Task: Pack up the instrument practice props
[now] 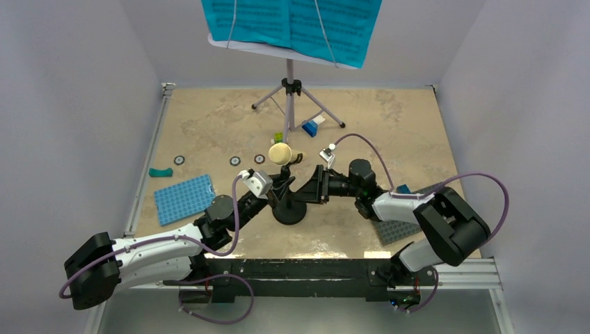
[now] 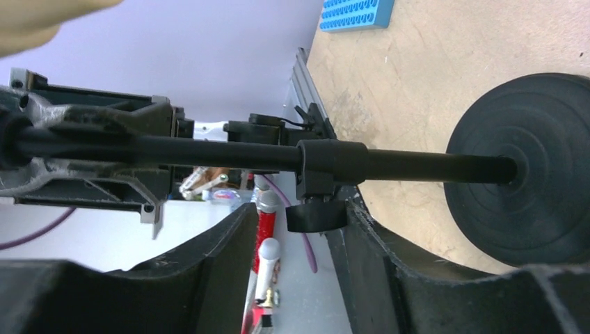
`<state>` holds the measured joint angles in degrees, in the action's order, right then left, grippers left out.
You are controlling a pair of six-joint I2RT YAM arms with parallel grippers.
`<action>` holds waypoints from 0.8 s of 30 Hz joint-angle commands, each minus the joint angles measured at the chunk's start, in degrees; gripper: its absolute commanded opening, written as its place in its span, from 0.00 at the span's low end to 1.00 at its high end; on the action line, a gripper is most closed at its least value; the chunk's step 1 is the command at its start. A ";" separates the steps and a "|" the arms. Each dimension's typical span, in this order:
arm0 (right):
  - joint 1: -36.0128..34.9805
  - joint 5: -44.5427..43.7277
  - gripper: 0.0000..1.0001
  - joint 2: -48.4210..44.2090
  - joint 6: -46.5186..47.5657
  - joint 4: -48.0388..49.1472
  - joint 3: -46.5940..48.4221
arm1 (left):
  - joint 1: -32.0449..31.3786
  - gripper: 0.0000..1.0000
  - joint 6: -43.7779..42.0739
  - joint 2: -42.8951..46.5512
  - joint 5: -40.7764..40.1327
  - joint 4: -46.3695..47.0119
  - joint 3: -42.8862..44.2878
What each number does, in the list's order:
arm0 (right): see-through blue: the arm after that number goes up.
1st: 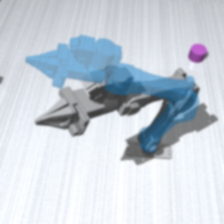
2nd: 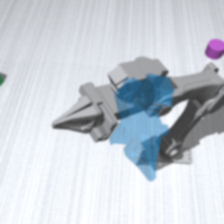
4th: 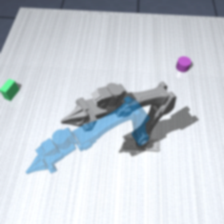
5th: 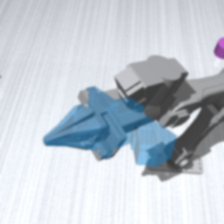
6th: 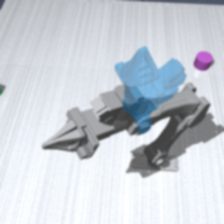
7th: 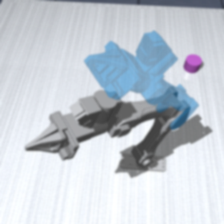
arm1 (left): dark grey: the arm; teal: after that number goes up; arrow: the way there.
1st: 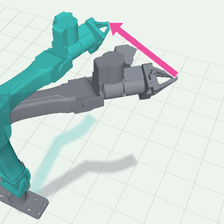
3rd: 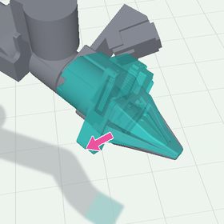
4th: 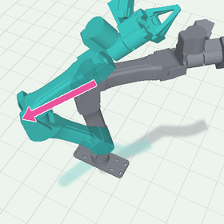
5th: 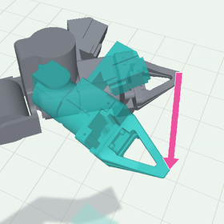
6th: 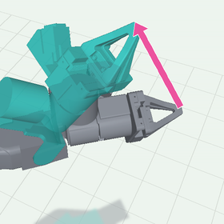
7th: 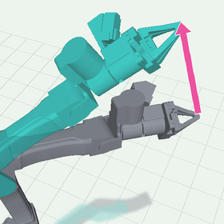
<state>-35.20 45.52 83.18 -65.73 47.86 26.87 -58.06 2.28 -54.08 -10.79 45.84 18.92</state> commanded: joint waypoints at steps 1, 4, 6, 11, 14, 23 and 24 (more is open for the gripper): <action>0.05 1.24 0.51 3.26 -7.10 13.46 0.01 | -1.41 0.00 0.71 -0.64 0.04 -0.41 -1.03; 0.04 1.24 0.46 4.99 -8.91 16.30 0.06 | -1.53 0.00 0.79 -0.39 -0.09 -0.49 -1.29; 0.04 1.24 0.40 5.00 -8.87 16.24 0.27 | -1.53 0.00 0.84 -0.32 -0.11 -0.49 -1.42; 0.04 1.41 0.12 2.87 -5.35 12.51 0.79 | -1.53 0.00 1.23 -0.61 -0.19 -0.34 -1.60; -0.03 1.33 0.00 0.54 -1.43 6.90 1.91 | -1.53 0.00 1.42 -1.12 -0.27 -0.36 -1.47; -3.23 -4.28 0.00 -6.99 20.98 -17.90 7.60 | -1.61 0.00 2.53 -3.01 -0.98 -0.85 -1.78; -4.84 -7.62 0.00 -8.23 26.05 -24.08 9.44 | -1.61 0.00 2.73 -3.20 -0.99 -0.85 -1.87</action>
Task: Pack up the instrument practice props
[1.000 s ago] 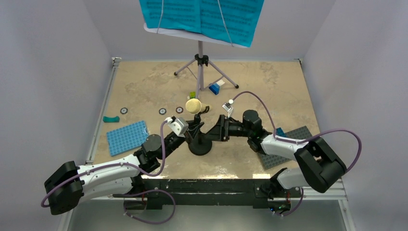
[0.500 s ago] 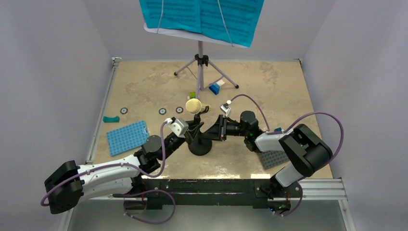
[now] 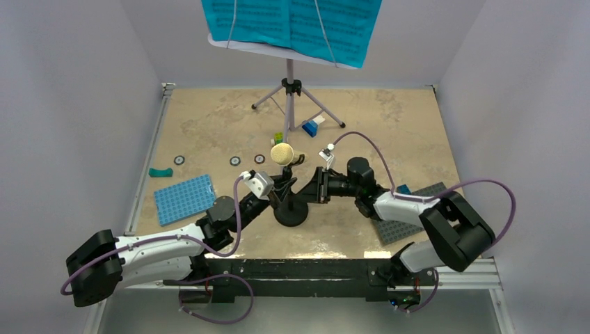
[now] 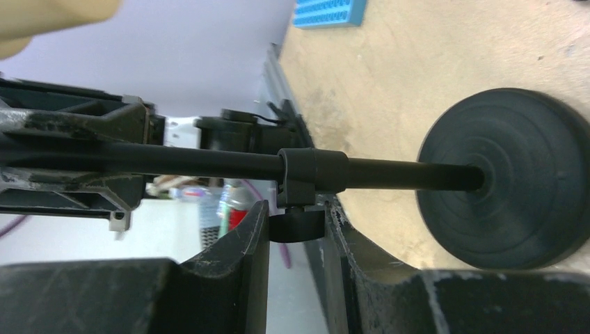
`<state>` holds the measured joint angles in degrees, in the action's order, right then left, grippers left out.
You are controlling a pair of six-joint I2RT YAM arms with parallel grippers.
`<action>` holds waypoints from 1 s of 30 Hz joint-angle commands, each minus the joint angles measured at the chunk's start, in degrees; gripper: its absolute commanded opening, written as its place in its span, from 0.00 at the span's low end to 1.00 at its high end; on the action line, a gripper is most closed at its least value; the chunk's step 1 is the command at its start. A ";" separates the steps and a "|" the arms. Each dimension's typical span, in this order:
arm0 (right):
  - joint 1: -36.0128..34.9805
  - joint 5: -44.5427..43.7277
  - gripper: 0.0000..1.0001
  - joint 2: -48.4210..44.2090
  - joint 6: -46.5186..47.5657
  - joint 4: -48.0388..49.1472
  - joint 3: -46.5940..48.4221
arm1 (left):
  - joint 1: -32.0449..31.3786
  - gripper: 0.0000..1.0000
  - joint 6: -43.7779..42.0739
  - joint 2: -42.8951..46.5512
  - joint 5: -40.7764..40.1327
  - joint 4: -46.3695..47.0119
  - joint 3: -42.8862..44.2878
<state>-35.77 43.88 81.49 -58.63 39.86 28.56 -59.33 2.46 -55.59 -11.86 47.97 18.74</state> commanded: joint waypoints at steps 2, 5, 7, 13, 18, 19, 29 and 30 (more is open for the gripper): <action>-7.93 -13.76 0.00 -8.58 28.11 -25.32 10.57 | -0.35 0.00 2.64 -2.10 -0.01 -2.97 -1.78; -10.27 -20.37 0.00 -9.71 32.44 -29.14 11.30 | -0.30 0.00 2.64 -2.53 -0.17 -2.90 -1.78; -10.17 -20.26 0.00 -10.29 30.73 -28.01 10.53 | -0.35 0.00 2.66 -2.59 -0.27 -2.75 -1.78; -7.37 -13.30 0.55 -10.53 20.42 -20.61 8.00 | -0.36 0.00 2.14 -1.72 -0.53 -2.79 -1.97; -3.97 -6.54 0.60 -9.12 12.99 -13.54 5.98 | -0.35 0.00 2.21 -0.78 -0.62 -2.88 -2.30; -3.84 -5.70 0.60 -8.81 12.45 -13.08 6.01 | -0.35 0.00 2.20 -0.70 -0.69 -2.81 -2.39; -3.69 -2.53 0.53 -6.76 10.09 -10.96 4.93 | -0.35 0.00 2.42 -0.15 -1.04 -2.83 -2.49; -3.67 -2.58 0.55 -6.78 10.22 -11.10 4.62 | -0.35 0.00 2.38 0.04 -1.06 -2.94 -2.48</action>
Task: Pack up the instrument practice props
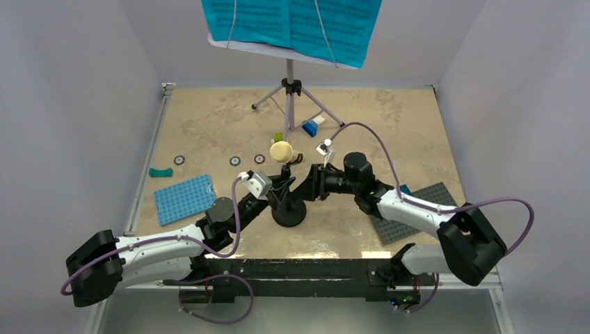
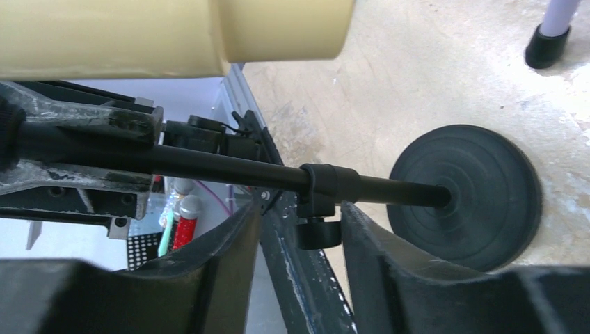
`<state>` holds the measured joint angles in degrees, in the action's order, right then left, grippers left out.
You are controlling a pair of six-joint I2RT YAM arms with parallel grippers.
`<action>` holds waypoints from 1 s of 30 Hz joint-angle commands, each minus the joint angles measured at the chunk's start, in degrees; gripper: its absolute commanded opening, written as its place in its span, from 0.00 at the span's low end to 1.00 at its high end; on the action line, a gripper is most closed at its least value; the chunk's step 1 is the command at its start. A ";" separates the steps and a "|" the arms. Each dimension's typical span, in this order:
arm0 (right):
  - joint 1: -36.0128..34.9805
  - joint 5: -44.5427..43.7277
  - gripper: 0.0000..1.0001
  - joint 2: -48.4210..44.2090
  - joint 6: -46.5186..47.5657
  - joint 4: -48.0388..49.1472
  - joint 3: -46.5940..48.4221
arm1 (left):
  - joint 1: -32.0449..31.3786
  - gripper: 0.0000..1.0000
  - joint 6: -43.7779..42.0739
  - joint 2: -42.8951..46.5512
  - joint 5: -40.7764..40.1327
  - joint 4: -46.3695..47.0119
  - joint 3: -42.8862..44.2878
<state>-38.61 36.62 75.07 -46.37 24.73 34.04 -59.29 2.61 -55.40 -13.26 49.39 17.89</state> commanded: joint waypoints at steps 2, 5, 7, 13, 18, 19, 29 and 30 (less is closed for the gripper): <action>-0.83 4.54 0.57 -0.23 -1.82 3.69 -1.35 | -0.39 0.00 2.14 0.17 0.26 -4.56 -1.74; -0.85 4.18 0.59 0.37 -1.47 2.85 -1.81 | -0.39 0.00 2.13 0.46 0.08 -4.60 -1.89; -0.85 4.23 0.58 0.87 -1.37 2.88 -1.90 | -0.43 0.00 2.14 0.66 0.07 -4.66 -1.92; -0.83 3.91 0.39 1.67 -1.80 4.21 -1.69 | -0.48 0.00 2.47 0.52 0.22 -4.70 -1.82; -0.85 3.59 0.22 1.51 -1.59 5.06 -0.97 | -0.56 0.00 2.57 0.07 0.34 -4.73 -1.63; -0.81 3.32 0.17 1.24 -1.18 4.83 -0.85 | -0.57 0.00 2.57 0.11 0.37 -4.81 -1.63; -11.54 -31.44 0.00 -8.79 29.28 -17.95 5.27 | -0.57 0.00 5.73 -2.36 -0.07 -7.12 -0.86; -13.37 -36.24 0.00 -9.39 32.65 -18.29 5.22 | -0.57 0.00 6.22 -2.57 -0.02 -7.38 -0.84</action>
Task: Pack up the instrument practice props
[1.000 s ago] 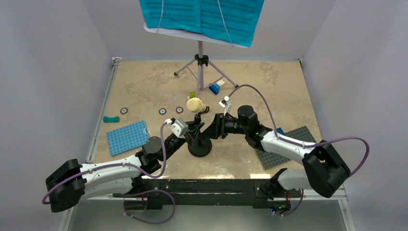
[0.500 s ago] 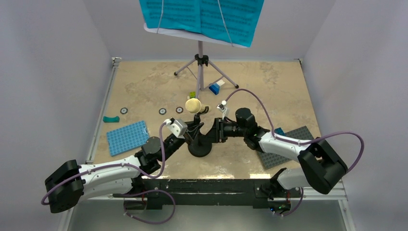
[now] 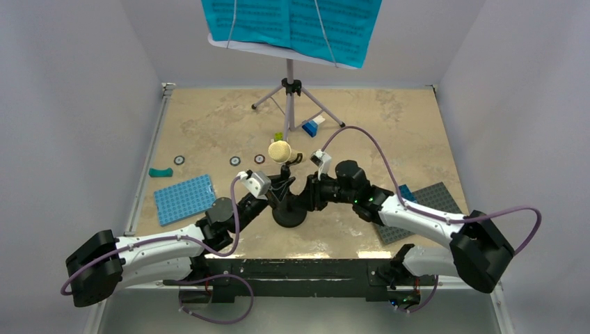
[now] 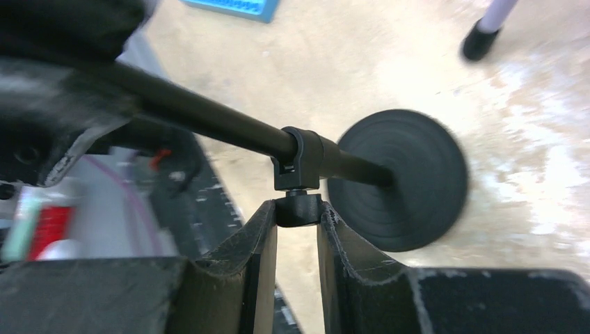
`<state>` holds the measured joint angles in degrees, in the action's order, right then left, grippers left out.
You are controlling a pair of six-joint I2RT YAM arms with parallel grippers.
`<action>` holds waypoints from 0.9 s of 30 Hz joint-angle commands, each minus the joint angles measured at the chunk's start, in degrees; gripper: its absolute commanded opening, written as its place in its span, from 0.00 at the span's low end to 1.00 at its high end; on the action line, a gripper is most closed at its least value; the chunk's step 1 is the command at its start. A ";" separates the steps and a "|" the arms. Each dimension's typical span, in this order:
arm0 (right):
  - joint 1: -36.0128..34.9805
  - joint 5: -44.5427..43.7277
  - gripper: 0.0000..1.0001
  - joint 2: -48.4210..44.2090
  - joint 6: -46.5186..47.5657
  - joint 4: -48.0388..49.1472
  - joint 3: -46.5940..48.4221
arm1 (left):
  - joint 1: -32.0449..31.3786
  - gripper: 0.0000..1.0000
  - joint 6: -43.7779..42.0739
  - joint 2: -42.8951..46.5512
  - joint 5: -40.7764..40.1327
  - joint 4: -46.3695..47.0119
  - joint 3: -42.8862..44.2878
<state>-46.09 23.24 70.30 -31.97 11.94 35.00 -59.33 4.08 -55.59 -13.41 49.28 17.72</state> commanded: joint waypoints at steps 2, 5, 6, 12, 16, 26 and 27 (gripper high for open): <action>-9.11 -30.29 0.00 -5.35 23.98 -4.86 3.58 | -0.52 0.00 5.40 -2.76 0.18 -7.79 -0.66; -12.58 -38.98 0.00 -5.50 31.27 -2.05 1.74 | -0.52 0.00 5.59 -2.85 0.06 -8.84 -0.58; -13.20 -41.02 0.00 -5.37 33.36 -1.35 1.32 | -0.52 0.00 5.61 -2.82 0.10 -9.11 -0.52; -15.69 -47.38 0.06 -3.06 33.98 -6.92 5.31 | -0.52 0.00 5.59 -3.91 0.05 -10.95 0.39; -15.71 -42.37 0.57 -6.96 27.78 -11.70 6.95 | -0.52 0.00 5.27 -4.54 0.13 -13.10 1.67; -15.70 -43.19 0.80 -19.71 22.63 -23.42 6.15 | -0.52 0.00 4.82 -6.54 0.48 -18.82 4.05; -15.70 -43.20 0.80 -20.56 22.10 -23.64 5.60 | -0.52 0.00 5.07 -7.06 0.53 -18.74 4.04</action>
<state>-61.82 -17.58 52.99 -6.83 -7.44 40.16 -59.33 5.43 -59.13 -13.96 42.61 22.94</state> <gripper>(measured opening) 0.797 0.159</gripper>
